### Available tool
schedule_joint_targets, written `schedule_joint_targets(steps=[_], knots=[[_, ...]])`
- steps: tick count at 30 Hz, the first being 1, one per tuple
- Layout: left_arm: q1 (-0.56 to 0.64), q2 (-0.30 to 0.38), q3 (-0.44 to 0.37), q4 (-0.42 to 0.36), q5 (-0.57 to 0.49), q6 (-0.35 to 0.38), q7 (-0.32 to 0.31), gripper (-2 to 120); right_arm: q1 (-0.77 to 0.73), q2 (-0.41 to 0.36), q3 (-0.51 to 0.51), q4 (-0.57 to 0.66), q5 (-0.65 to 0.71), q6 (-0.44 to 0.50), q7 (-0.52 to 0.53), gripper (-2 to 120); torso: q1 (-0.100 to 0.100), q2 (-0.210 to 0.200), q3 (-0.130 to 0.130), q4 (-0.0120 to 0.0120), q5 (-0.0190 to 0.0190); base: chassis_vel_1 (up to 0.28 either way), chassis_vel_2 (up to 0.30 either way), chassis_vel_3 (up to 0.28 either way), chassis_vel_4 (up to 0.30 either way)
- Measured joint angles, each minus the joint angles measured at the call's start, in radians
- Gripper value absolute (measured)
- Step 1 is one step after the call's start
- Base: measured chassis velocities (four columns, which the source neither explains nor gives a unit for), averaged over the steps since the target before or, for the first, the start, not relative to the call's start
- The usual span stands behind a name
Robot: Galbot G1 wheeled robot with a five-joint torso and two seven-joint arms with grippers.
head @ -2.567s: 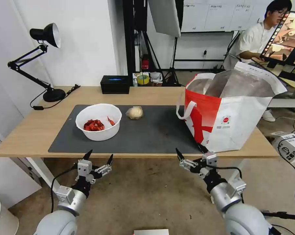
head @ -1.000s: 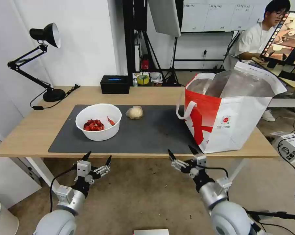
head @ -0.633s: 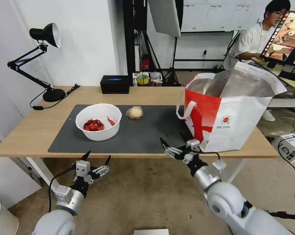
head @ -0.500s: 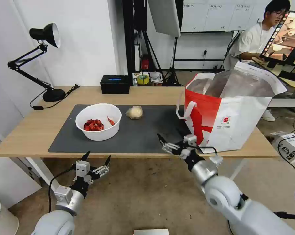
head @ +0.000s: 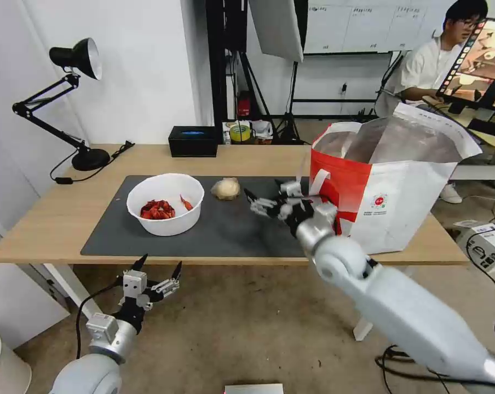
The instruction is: Pick up the trash from the table and place it into the takeout bag.
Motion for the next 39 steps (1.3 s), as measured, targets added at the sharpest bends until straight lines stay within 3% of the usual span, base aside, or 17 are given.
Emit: schedule_joint_targets(steps=[2, 10, 16, 24, 39], knots=[[0.007, 0.0, -0.005, -0.003, 0.0, 0.0, 0.0, 100, 0.094, 0.058, -0.064, -0.099, 0.036, -0.012, 0.011, 100, 0.0, 0.0, 0.0, 0.0, 0.0, 0.0, 0.0, 0.0, 0.0], [0.016, -0.006, -0.01, -0.003, 0.003, -0.004, -0.002, 100, 0.199, 0.17, -0.149, -0.248, 0.067, -0.047, 0.072, 100, 0.0, 0.0, 0.0, 0.0, 0.0, 0.0, 0.0, 0.0, 0.0], [0.016, -0.008, -0.006, -0.006, 0.004, -0.004, -0.002, 100, 0.243, 0.231, -0.158, -0.343, 0.075, -0.103, 0.106, 100, 0.0, 0.0, 0.0, 0.0, 0.0, 0.0, 0.0, 0.0, 0.0], [0.038, -0.016, -0.019, -0.009, 0.009, -0.008, -0.002, 100, 0.312, 0.351, -0.146, -0.575, 0.079, -0.137, 0.08, 100, 0.0, 0.0, 0.0, 0.0, 0.0001, 0.0, 0.0, 0.0, 0.0], [0.038, -0.039, -0.02, -0.003, 0.015, -0.014, 0.0, 100, 0.382, 0.461, -0.144, -0.724, 0.037, -0.292, 0.022, 100, 0.0, 0.0, 0.0, -0.0001, 0.0001, 0.0, 0.0, 0.0, 0.0]])
